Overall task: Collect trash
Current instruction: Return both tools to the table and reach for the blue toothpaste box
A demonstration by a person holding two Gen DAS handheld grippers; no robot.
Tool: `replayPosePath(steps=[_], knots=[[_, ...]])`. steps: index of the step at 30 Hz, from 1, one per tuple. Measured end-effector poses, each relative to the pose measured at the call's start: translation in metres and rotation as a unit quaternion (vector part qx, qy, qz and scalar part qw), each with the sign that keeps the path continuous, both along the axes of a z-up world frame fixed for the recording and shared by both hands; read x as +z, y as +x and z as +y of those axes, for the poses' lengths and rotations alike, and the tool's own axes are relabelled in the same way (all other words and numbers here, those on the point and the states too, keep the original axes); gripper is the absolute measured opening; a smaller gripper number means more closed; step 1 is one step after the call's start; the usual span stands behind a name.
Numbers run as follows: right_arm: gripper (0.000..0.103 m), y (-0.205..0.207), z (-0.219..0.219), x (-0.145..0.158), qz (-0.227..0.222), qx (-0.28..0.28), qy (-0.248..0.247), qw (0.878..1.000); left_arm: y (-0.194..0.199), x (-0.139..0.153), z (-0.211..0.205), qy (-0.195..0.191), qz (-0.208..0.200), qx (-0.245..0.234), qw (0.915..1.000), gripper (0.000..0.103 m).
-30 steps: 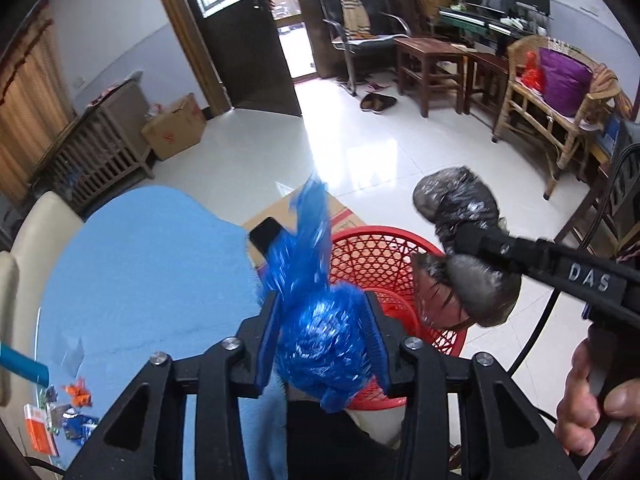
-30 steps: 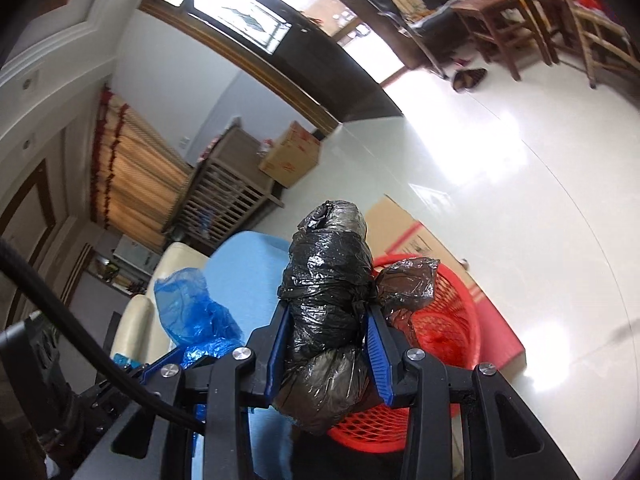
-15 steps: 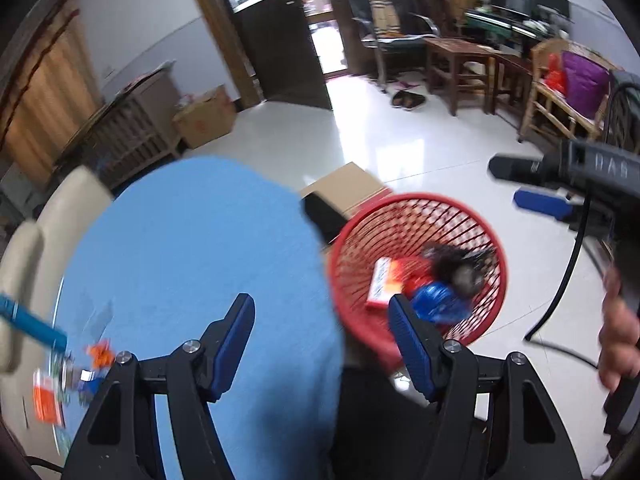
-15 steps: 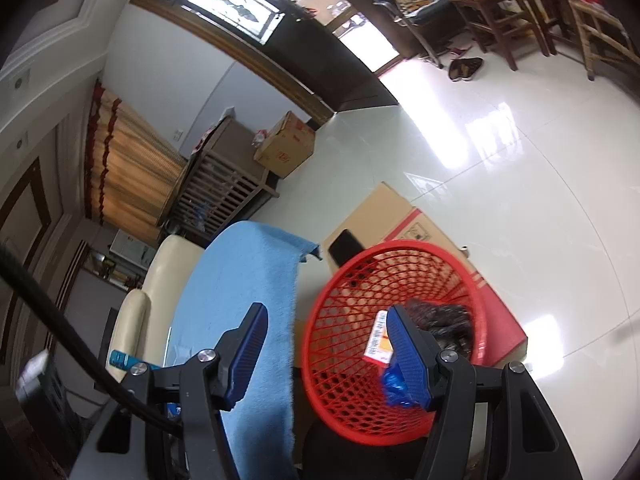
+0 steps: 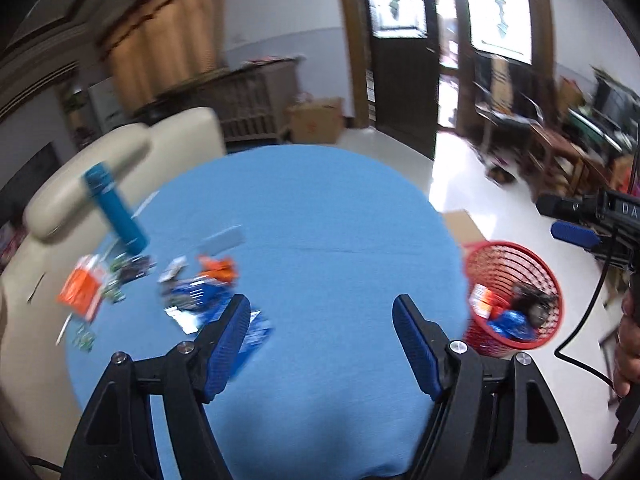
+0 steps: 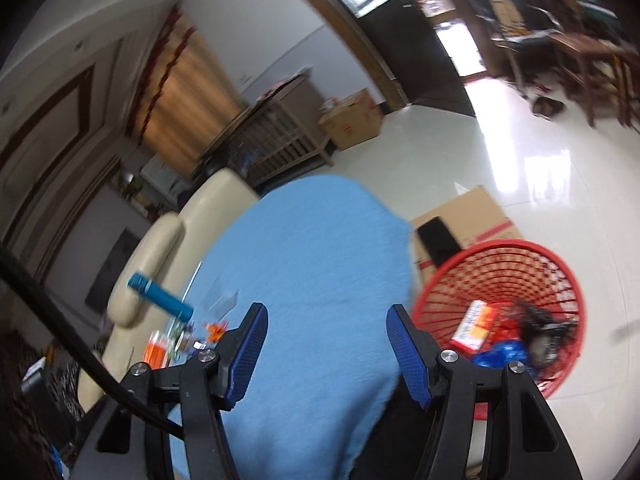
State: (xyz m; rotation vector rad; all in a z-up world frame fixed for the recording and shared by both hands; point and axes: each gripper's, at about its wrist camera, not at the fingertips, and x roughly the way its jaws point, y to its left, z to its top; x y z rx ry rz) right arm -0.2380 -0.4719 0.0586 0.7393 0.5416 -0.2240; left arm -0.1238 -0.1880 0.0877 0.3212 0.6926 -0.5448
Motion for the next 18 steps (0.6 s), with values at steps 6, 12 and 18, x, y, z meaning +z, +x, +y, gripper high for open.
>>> replayPosePath(steps=[6, 12, 18], knots=[[0.066, 0.057, 0.071, 0.006, 0.033, 0.089, -0.042, 0.995, 0.029, -0.007, 0.097, -0.025, -0.016, 0.096, 0.9949, 0.075], [0.066, 0.119, 0.146, 0.006, 0.06, 0.188, -0.068, 0.978, 0.067, -0.038, 0.2, -0.041, 0.011, 0.21, 0.9768, 0.075], [0.066, 0.181, 0.205, -0.027, 0.105, 0.262, -0.06, 0.957, 0.086, -0.078, 0.266, -0.048, 0.059, 0.281, 0.9566, 0.075]])
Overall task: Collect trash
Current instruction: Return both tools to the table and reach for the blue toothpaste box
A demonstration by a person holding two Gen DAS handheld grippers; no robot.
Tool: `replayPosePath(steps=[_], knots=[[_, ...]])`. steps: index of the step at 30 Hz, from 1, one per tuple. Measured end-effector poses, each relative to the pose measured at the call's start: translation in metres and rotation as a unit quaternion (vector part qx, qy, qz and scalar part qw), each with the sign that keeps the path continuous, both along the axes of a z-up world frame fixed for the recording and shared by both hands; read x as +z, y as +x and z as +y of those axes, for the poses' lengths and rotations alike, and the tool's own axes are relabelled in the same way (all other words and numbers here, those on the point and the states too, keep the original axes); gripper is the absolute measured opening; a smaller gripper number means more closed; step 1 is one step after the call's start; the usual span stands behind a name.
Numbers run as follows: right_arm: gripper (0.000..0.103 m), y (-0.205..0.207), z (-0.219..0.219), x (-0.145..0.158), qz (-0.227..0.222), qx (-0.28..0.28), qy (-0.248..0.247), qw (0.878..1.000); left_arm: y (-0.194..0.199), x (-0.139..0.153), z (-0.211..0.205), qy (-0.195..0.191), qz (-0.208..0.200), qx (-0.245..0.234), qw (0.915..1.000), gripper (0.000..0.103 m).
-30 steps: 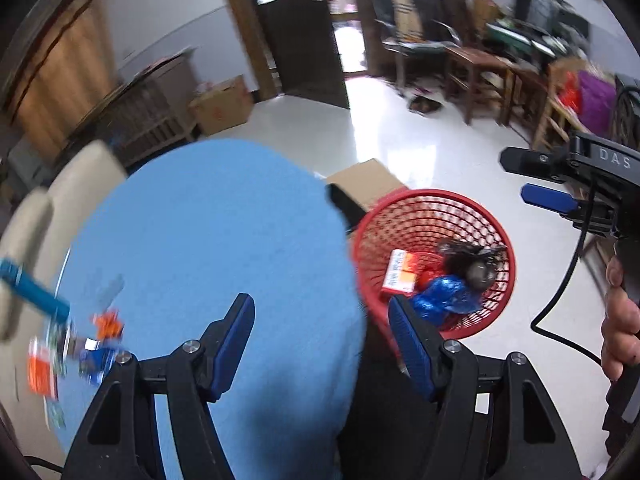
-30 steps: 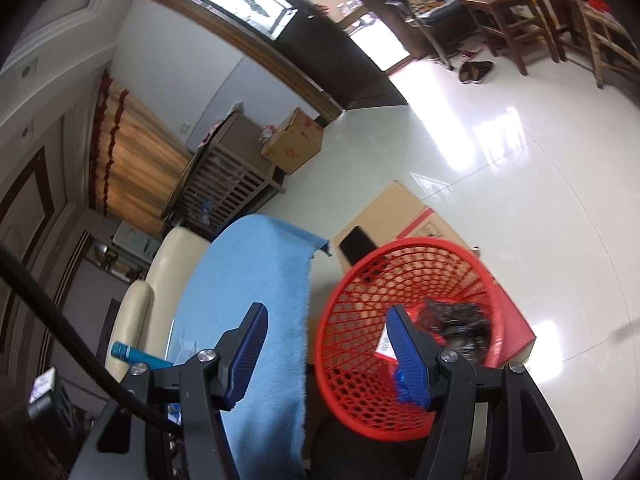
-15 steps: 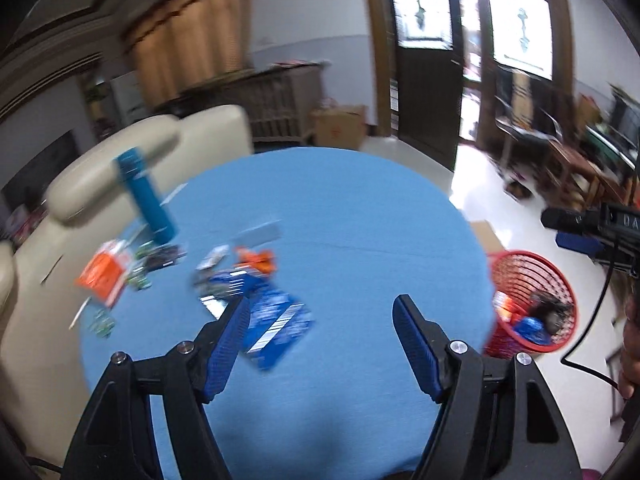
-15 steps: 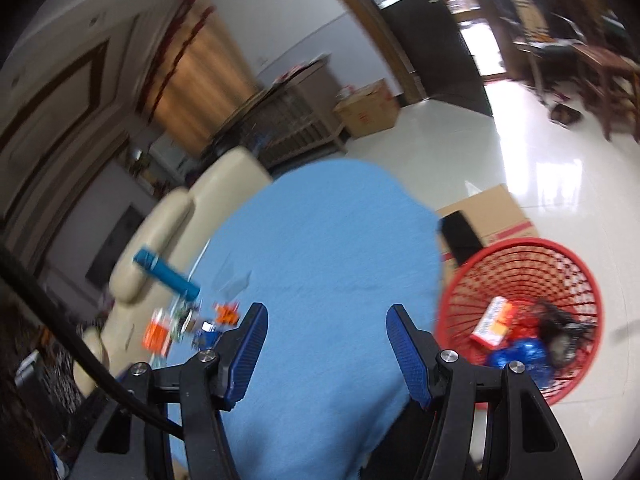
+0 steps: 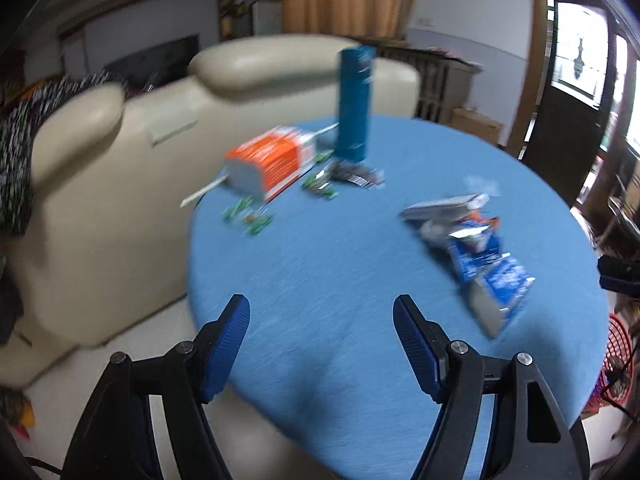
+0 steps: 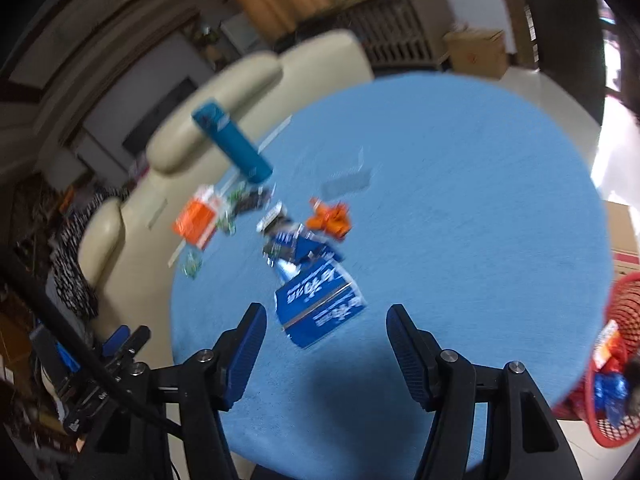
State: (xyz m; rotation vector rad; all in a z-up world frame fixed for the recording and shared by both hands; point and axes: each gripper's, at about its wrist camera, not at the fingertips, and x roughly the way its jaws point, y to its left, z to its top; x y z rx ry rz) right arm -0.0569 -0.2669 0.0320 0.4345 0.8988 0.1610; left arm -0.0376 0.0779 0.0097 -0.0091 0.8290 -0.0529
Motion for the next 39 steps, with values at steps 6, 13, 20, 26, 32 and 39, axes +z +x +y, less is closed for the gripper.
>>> replayPosePath(steps=[6, 13, 20, 26, 32, 39], knots=[[0.067, 0.056, 0.037, -0.042, 0.049, 0.05, -0.02, 0.997, 0.011, -0.023, 0.012, -0.004, 0.029, 0.004, 0.9996, 0.075], [0.068, 0.101, 0.041, -0.064, 0.082, 0.019, -0.007, 0.996, 0.024, -0.038, 0.0, -0.009, 0.048, -0.017, 0.9987, 0.075], [0.067, 0.118, 0.108, -0.056, 0.029, 0.132, -0.115, 0.984, 0.027, -0.043, 0.001, -0.014, 0.06, -0.014, 0.998, 0.075], [0.048, 0.087, 0.109, -0.08, 0.05, 0.183, -0.147, 0.971, 0.031, -0.046, 0.017, -0.025, 0.069, 0.006, 0.9973, 0.075], [0.049, 0.057, 0.06, -0.078, 0.089, 0.143, -0.178, 0.97, 0.039, -0.053, 0.005, -0.057, 0.085, -0.01, 0.9947, 0.075], [0.062, 0.057, 0.027, -0.071, 0.088, 0.07, -0.066, 0.991, 0.074, -0.059, -0.044, -0.169, 0.092, -0.104, 0.9757, 0.075]])
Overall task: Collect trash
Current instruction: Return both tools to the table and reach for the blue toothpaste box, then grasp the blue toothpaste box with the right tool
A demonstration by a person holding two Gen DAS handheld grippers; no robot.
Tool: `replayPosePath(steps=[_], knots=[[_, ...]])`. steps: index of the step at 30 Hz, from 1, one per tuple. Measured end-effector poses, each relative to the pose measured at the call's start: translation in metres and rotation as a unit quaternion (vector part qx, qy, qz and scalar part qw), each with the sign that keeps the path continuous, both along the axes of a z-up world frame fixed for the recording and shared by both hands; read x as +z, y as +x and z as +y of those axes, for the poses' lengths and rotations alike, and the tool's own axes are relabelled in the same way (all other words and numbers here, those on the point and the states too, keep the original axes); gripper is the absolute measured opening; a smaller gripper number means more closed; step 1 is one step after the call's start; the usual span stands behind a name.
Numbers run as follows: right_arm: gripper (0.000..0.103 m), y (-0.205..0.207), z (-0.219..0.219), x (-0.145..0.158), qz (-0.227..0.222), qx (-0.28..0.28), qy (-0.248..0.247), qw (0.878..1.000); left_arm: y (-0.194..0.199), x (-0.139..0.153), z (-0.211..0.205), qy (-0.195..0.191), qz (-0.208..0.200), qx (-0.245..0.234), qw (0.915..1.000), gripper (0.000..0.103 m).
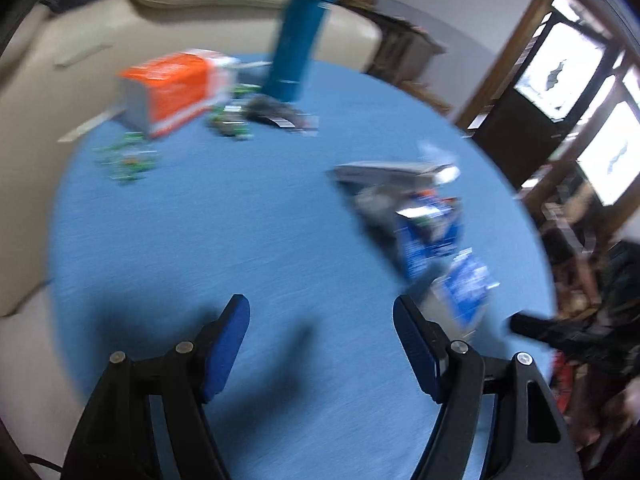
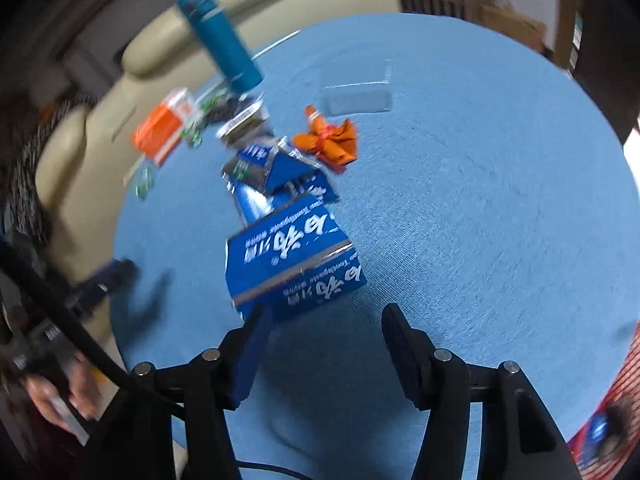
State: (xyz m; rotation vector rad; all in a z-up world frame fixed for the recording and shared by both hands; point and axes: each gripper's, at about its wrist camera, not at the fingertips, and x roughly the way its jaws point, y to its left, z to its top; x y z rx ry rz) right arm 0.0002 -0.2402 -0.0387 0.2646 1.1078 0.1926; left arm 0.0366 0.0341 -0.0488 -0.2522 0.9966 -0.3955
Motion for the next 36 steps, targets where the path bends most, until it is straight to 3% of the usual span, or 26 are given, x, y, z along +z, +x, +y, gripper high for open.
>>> replayPosePath(steps=[5, 10, 15, 21, 23, 27, 30, 33, 36], knots=[[0.062, -0.002, -0.007, -0.015, 0.013, -0.034, 0.032, 0.999, 0.029, -0.011, -0.028, -0.078, 0.024, -0.048, 0.9955, 0.075], [0.062, -0.004, -0.024, -0.024, 0.022, -0.065, 0.066, 0.995, 0.036, -0.026, -0.055, -0.115, 0.048, -0.091, 0.988, 0.075], [0.062, -0.003, -0.039, -0.023, 0.018, -0.091, 0.086, 0.992, 0.016, -0.041, -0.09, -0.128, 0.076, -0.148, 0.9777, 0.075], [0.065, 0.001, -0.061, -0.022, 0.025, -0.145, 0.122, 0.982, -0.036, -0.034, -0.121, -0.12, 0.053, -0.227, 0.965, 0.075], [0.066, 0.006, -0.061, -0.017, 0.028, -0.146, 0.125, 0.981, -0.043, -0.029, -0.113, -0.129, 0.045, -0.222, 0.9654, 0.075], [0.068, 0.014, -0.052, -0.006, 0.028, -0.128, 0.127, 0.983, -0.031, -0.012, -0.083, -0.11, 0.008, -0.159, 0.9811, 0.075], [0.068, 0.015, -0.047, -0.004, 0.02, -0.127, 0.137, 0.982, -0.013, -0.005, -0.07, -0.099, -0.004, -0.12, 0.9878, 0.075], [0.068, 0.012, -0.049, -0.005, 0.016, -0.137, 0.141, 0.98, 0.011, -0.011, -0.07, -0.096, -0.004, -0.108, 0.9896, 0.075], [0.068, 0.007, -0.057, -0.006, 0.018, -0.151, 0.147, 0.977, 0.024, -0.022, -0.077, -0.122, 0.015, -0.129, 0.984, 0.073]])
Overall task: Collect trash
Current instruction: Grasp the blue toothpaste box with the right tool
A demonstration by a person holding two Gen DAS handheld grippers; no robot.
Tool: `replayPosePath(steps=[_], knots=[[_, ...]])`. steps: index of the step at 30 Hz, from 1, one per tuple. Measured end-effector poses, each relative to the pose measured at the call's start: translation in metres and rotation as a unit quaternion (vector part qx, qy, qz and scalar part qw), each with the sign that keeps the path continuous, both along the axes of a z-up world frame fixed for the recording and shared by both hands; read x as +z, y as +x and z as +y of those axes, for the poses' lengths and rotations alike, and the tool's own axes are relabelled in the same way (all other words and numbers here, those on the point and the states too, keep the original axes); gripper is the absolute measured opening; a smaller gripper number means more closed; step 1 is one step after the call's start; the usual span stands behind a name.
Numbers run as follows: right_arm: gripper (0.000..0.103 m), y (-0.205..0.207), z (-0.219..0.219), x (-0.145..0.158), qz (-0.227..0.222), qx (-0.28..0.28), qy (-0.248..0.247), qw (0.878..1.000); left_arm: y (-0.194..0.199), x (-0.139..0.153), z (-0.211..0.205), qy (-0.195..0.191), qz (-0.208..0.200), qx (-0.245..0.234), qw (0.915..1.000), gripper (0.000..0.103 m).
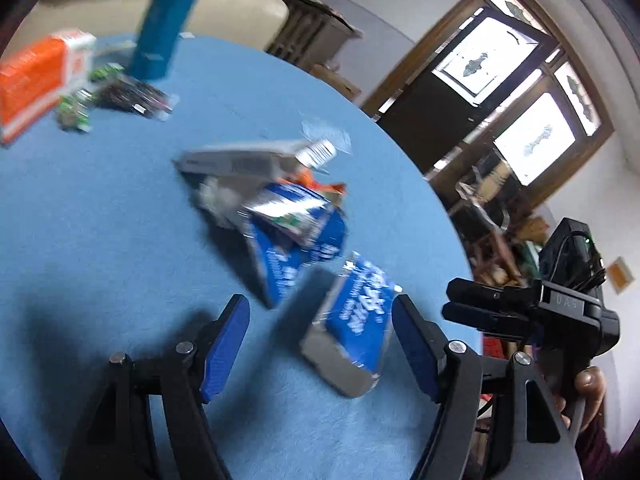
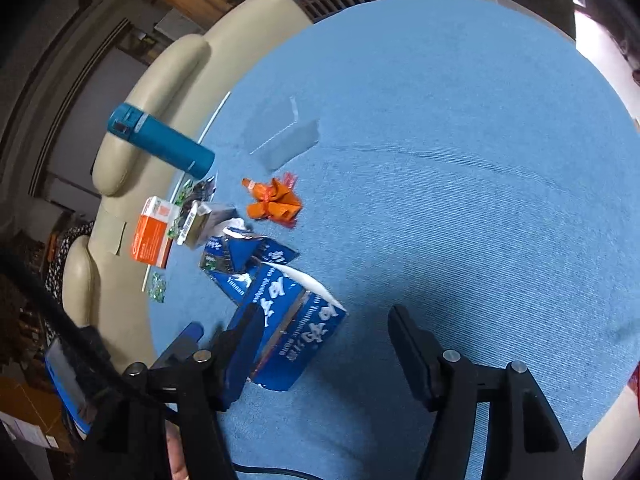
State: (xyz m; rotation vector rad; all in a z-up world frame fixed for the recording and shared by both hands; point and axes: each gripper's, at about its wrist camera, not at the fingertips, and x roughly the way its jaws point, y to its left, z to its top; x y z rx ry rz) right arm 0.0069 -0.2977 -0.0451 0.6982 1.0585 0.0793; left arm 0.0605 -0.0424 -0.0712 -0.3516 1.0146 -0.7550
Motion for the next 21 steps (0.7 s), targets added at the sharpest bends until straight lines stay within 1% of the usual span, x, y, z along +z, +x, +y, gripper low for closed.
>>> replayPosePath(steps=[2, 4, 5, 6, 7, 10, 12, 14, 17, 18, 20, 21], knots=[[0.068, -0.004, -0.006, -0.001, 0.002, -0.007, 0.001, 1.0, 0.001, -0.007, -0.013, -0.022, 0.015, -0.023, 0.9994, 0.073], [0.068, -0.006, -0.011, -0.002, 0.004, -0.012, 0.0, 1.0, -0.007, -0.009, -0.028, -0.02, 0.017, -0.045, 0.9986, 0.073], [0.068, -0.007, -0.013, -0.002, 0.005, -0.015, 0.001, 1.0, -0.012, -0.01, -0.034, -0.019, 0.018, -0.057, 0.998, 0.069], [0.068, -0.007, -0.016, -0.002, 0.004, -0.017, 0.002, 1.0, -0.017, -0.011, -0.039, -0.021, 0.022, -0.069, 0.9971, 0.063], [0.068, -0.008, -0.018, -0.002, 0.003, -0.019, 0.003, 1.0, -0.025, -0.012, -0.047, -0.023, 0.028, -0.09, 0.9953, 0.062], [0.068, -0.008, -0.02, 0.0, 0.001, -0.02, 0.004, 1.0, -0.049, -0.002, -0.06, -0.025, 0.017, -0.133, 0.9906, 0.061], [0.068, -0.007, -0.019, -0.002, 0.006, -0.015, 0.006, 1.0, -0.061, 0.003, -0.058, -0.026, 0.004, -0.14, 0.9898, 0.063], [0.068, -0.006, -0.016, -0.002, 0.011, -0.01, 0.007, 1.0, -0.063, 0.004, -0.042, -0.029, 0.006, -0.125, 0.9917, 0.063], [0.072, -0.003, -0.002, 0.0, 0.014, 0.01, -0.004, 1.0, -0.06, 0.01, -0.011, -0.012, 0.0, -0.075, 0.9971, 0.063], [0.073, -0.002, 0.006, 0.001, 0.012, 0.023, -0.012, 1.0, -0.058, 0.013, -0.003, -0.002, -0.006, -0.057, 0.9983, 0.063], [0.076, 0.001, 0.025, 0.002, 0.009, 0.051, -0.029, 0.998, -0.049, 0.02, 0.015, 0.029, -0.015, -0.009, 0.9994, 0.063], [0.077, 0.003, 0.036, 0.001, 0.009, 0.065, -0.044, 0.997, -0.041, 0.024, 0.025, 0.036, -0.014, 0.017, 0.9991, 0.064]])
